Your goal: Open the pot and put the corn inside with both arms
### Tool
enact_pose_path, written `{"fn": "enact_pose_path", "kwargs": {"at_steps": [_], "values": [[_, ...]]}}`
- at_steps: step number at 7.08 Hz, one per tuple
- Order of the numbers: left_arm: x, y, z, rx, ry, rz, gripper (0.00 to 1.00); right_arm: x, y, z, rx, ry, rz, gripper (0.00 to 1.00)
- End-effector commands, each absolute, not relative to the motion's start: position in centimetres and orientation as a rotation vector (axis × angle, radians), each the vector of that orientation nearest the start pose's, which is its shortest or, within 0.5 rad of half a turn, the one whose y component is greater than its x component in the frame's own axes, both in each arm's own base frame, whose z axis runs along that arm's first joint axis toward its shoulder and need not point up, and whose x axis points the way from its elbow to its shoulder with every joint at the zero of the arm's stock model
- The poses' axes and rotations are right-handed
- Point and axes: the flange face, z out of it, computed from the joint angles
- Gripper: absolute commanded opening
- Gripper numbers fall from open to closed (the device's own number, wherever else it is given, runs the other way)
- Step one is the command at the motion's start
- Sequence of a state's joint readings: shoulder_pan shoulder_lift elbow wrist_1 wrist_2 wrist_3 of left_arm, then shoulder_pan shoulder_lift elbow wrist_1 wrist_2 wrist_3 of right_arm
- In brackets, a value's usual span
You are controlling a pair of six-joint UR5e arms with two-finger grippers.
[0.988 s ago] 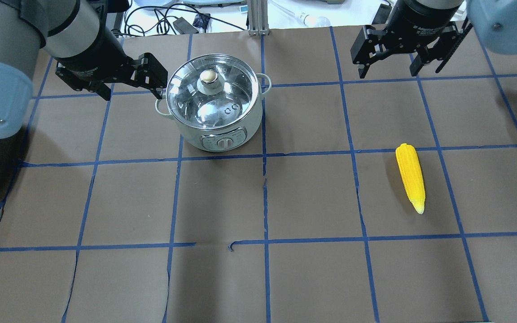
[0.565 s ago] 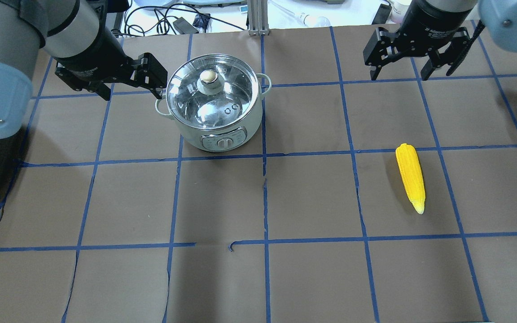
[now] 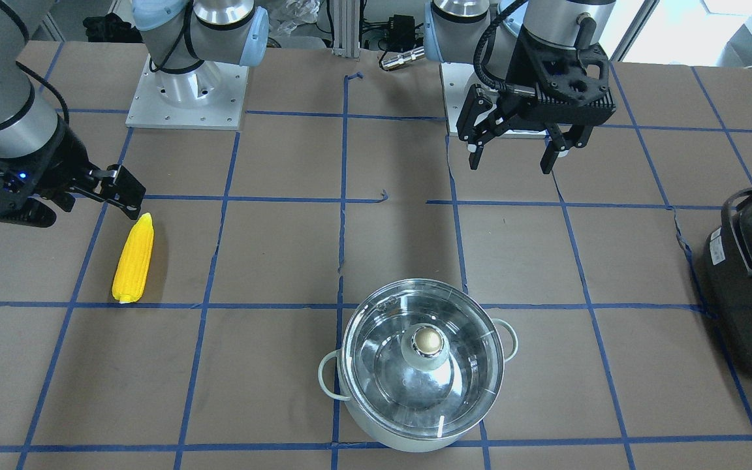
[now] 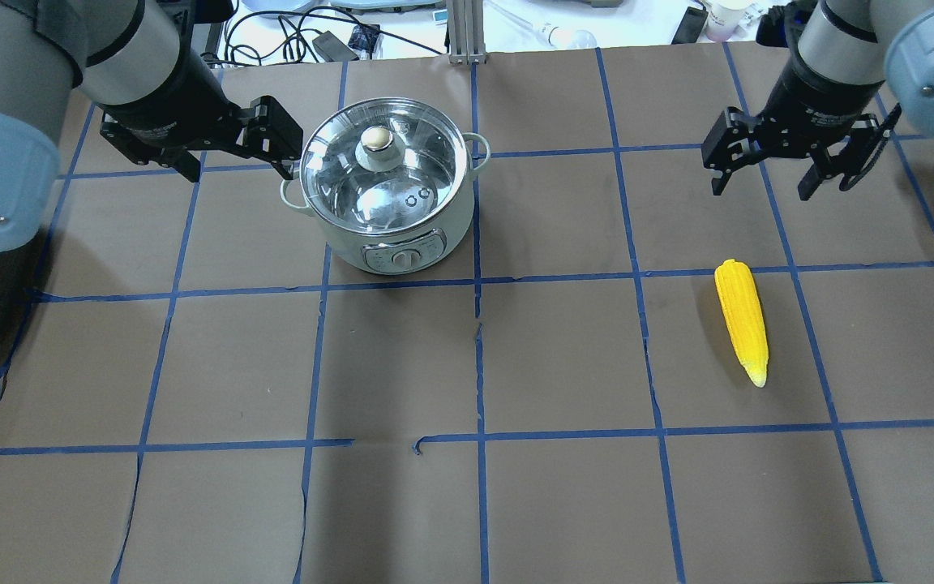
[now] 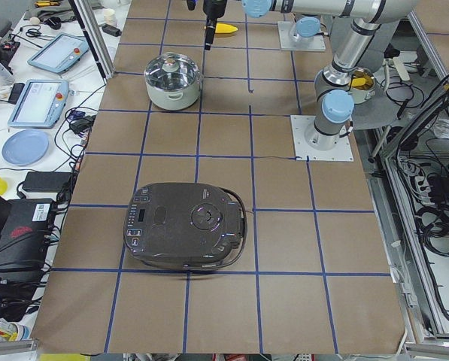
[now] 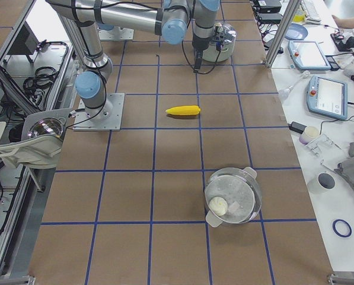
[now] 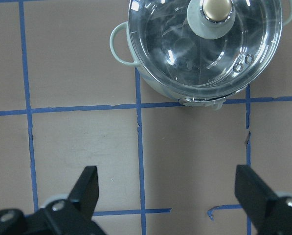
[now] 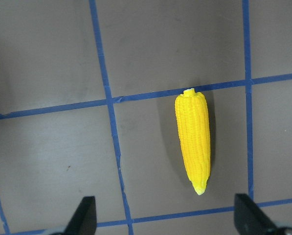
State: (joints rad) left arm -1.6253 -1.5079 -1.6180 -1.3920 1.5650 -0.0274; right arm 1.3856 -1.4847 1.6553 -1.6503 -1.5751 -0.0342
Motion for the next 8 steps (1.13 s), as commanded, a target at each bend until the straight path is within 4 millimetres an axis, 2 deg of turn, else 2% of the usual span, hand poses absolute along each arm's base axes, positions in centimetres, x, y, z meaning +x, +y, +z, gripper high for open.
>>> {"fn": "enact_pose_path", "kwargs": {"at_steps": [1, 2, 3, 4, 5, 6, 7, 8], "values": [[-15.4, -48.1, 51.8, 0.024, 3.134, -0.316, 1.0, -0.4, -52.3, 33.9, 0.322, 3.211, 0.154, 1.0], [-13.6, -49.7, 50.5, -0.022, 3.142, -0.273, 1.0, -0.4, -51.9, 30.8, 0.293, 3.217, 0.111, 1.0], [-13.6, -52.1, 47.5, -0.037, 3.147, -0.208, 1.0, -0.2, -51.6, 28.6, 0.295, 3.209, 0.106, 1.0], [-13.6, -56.0, 46.4, -0.027, 3.143, -0.282, 1.0, 0.3, -51.4, 26.3, 0.299, 3.163, 0.11, 1.0], [-13.9, -60.1, 46.2, -0.024, 3.146, -0.295, 1.0, 0.7, -51.3, 23.7, 0.296, 3.13, 0.084, 1.0], [-15.4, -63.6, 45.0, -0.056, 3.157, -0.249, 1.0, 0.7, -51.4, 22.2, 0.297, 3.134, 0.01, 1.0], [-17.3, -65.4, 42.9, -0.136, 3.16, -0.143, 1.0, 0.5, -51.5, 20.5, 0.245, 3.154, 0.023, 1.0], [-20.7, -66.2, 40.7, -0.15, 3.154, -0.101, 1.0, 0.4, -51.6, 19.9, 0.149, 3.163, 0.023, 1.0]]}}
